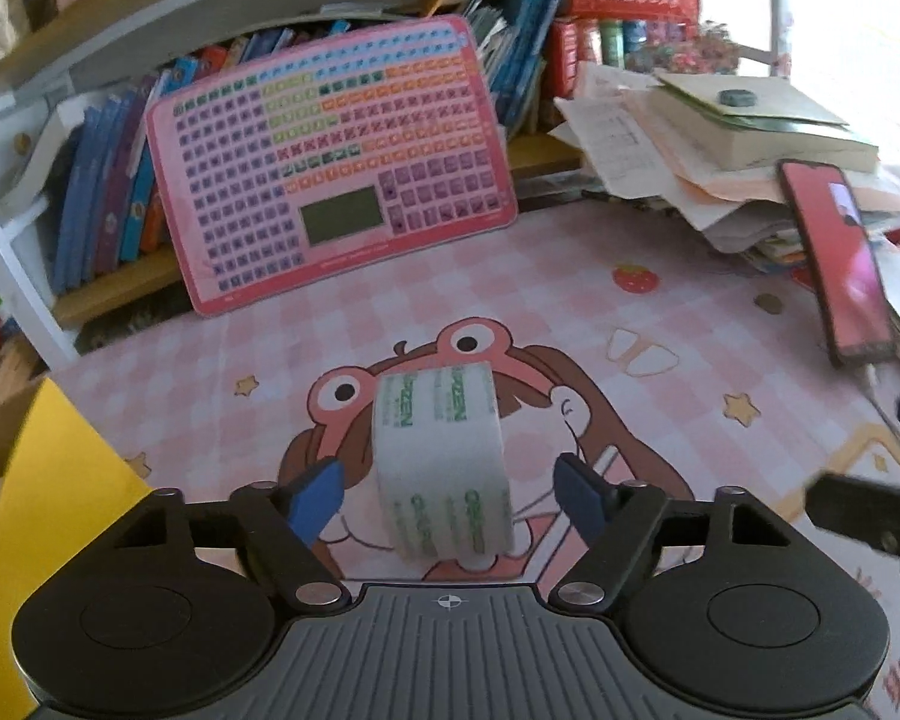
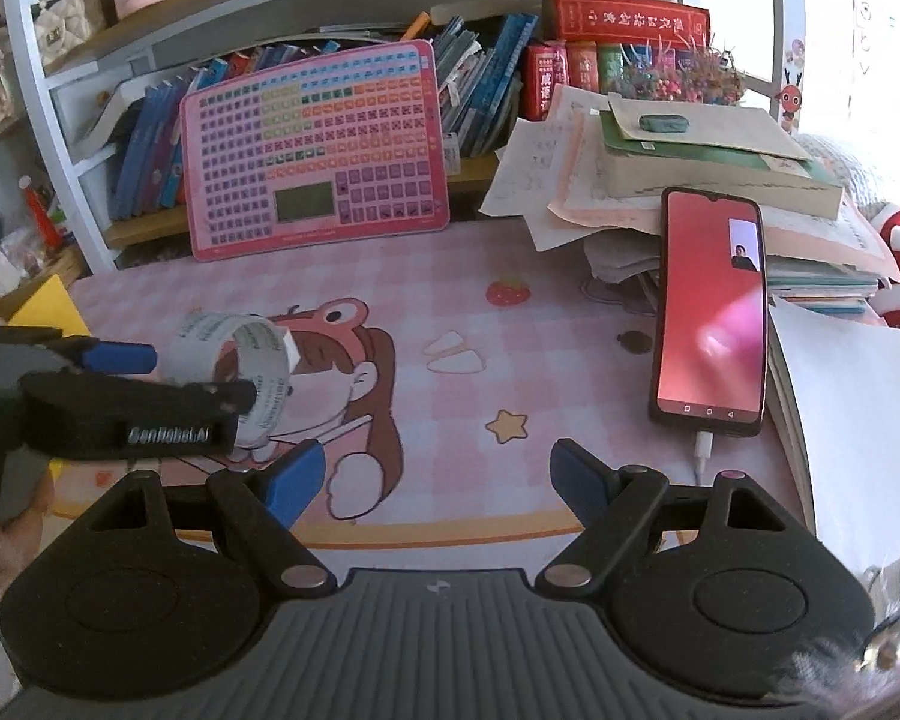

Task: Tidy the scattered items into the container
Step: 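Grasp the white-and-green tape roll with the left gripper while the right gripper reaches for the white cube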

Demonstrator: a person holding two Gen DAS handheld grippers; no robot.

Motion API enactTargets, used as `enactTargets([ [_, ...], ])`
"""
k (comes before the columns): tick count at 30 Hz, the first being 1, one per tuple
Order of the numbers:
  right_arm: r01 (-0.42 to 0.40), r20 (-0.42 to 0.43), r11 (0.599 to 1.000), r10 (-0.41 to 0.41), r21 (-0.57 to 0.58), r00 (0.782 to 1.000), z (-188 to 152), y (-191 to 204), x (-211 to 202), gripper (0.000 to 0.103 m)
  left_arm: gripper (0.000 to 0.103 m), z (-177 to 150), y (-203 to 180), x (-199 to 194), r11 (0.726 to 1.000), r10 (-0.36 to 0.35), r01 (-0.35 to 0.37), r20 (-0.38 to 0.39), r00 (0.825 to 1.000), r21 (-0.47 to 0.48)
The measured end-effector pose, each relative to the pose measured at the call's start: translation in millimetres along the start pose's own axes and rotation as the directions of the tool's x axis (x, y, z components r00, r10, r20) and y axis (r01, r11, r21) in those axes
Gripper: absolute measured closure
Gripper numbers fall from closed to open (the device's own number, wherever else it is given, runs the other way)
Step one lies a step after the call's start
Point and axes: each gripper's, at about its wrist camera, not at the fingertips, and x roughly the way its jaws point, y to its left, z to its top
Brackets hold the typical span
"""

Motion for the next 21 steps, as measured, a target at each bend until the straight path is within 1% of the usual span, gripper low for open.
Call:
enactTargets([
  [1, 0.002, -0.004, 1.000, -0.002, 0.000, 1.000, 0, -2, 2, 0.021, 0.045, 0, 1, 5, 1.000, 0.002, -0.002, -0.006, 1.000, -0.008],
  [2, 0.001, -0.008, 1.000, -0.001, 0.002, 1.000, 0, -4, 5, 0.021, 0.059, 0, 1, 9, 1.000, -0.002, 0.001, -0.019, 1.000, -0.018],
  [5, -0.012, -0.009, 1.000, 0.012, -0.006, 1.000, 4, -4, 12, 0.021, 0.060, -2, 8, 7, 0.998, -0.030, 0.029, -0.026, 0.999, -0.047],
  [9, -0.046, -0.003, 0.998, 0.046, -0.038, 0.999, 15, 6, 26, 0.022, 0.060, -8, 15, -15, 0.996, -0.044, 0.042, -0.027, 0.999, -0.076],
  [12, -0.081, 0.006, 0.992, 0.082, -0.097, 0.997, 25, 22, 38, 0.022, 0.060, -19, 24, -37, 0.992, -0.054, 0.049, -0.042, 0.998, -0.116],
  [14, -0.108, 0.006, 0.982, 0.110, -0.156, 0.994, 31, 34, 51, 0.023, 0.060, -31, 29, -50, 0.991, -0.051, 0.044, -0.053, 0.997, -0.130],
  [17, -0.147, 0.008, 0.952, 0.155, -0.269, 0.988, 34, 54, 72, 0.028, 0.060, -48, 34, -71, 0.991, -0.036, 0.028, -0.061, 0.997, -0.134],
  [19, -0.160, 0.009, 0.928, 0.173, -0.336, 0.985, 36, 67, 87, 0.039, 0.060, -59, 36, -86, 0.989, -0.031, 0.021, -0.066, 0.997, -0.146],
  [21, -0.176, -0.001, 0.910, 0.190, -0.376, 0.982, 39, 79, 102, 0.045, 0.060, -66, 37, -98, 0.987, -0.027, 0.017, -0.064, 0.998, -0.163],
])
